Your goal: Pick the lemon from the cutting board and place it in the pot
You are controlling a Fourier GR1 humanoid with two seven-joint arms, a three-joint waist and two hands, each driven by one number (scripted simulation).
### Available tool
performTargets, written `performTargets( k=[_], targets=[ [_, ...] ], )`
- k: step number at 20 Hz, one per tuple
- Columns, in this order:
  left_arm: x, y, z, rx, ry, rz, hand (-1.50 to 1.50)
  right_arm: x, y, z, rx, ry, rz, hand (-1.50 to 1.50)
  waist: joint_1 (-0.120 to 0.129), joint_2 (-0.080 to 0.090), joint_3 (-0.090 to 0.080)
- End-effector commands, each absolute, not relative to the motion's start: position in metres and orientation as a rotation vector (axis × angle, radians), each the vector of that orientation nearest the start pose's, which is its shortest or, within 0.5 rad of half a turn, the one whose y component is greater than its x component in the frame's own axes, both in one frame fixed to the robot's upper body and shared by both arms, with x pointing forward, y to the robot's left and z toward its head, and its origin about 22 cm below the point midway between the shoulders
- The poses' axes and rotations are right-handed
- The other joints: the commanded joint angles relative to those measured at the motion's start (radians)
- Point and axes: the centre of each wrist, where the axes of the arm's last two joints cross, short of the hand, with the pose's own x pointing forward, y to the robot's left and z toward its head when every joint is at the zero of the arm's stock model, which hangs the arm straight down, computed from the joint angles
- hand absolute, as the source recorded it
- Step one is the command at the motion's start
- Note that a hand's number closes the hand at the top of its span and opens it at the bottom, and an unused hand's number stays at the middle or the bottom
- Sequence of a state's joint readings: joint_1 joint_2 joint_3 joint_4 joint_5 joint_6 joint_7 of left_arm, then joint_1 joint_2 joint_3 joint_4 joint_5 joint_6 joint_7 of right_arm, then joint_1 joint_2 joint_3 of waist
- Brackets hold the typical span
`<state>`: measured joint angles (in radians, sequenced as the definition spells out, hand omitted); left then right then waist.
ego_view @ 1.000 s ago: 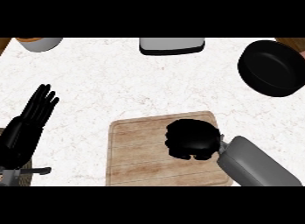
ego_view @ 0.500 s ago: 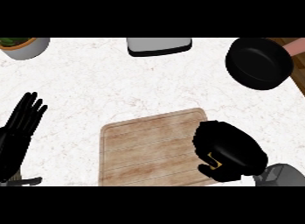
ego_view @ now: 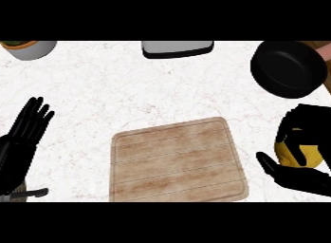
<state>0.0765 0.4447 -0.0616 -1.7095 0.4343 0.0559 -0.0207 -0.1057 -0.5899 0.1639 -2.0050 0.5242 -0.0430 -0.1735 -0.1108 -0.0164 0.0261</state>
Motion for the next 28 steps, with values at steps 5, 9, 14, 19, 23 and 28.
performTargets(
  k=[5,9,14,19,23,28],
  targets=[
    [0.259,0.304,0.077,0.123,-1.759,0.089,0.0,0.233,-0.34,0.208,-0.913,-2.022,0.875,1.5,0.057,0.017,-0.024],
    [0.263,0.298,0.077,0.117,-1.758,0.072,0.0,0.243,-0.374,0.231,-0.98,-1.921,0.891,1.5,0.088,0.019,-0.025],
    [0.274,0.277,0.076,0.059,-1.775,0.043,0.0,0.267,-0.426,0.223,-1.01,-1.863,0.827,1.5,0.128,0.033,-0.023],
    [0.281,0.266,0.085,0.029,-1.776,0.015,0.0,0.279,-0.466,0.224,-0.999,-1.862,0.787,1.5,0.15,0.035,-0.021],
    [0.291,0.268,0.083,0.031,-1.776,-0.004,0.0,0.294,-0.477,0.203,-0.995,-1.847,0.828,1.5,0.16,0.04,-0.022],
    [0.288,0.264,0.084,0.016,-1.785,-0.01,0.0,0.306,-0.494,0.187,-1.011,-1.817,0.842,1.5,0.183,0.041,-0.02]
  ],
)
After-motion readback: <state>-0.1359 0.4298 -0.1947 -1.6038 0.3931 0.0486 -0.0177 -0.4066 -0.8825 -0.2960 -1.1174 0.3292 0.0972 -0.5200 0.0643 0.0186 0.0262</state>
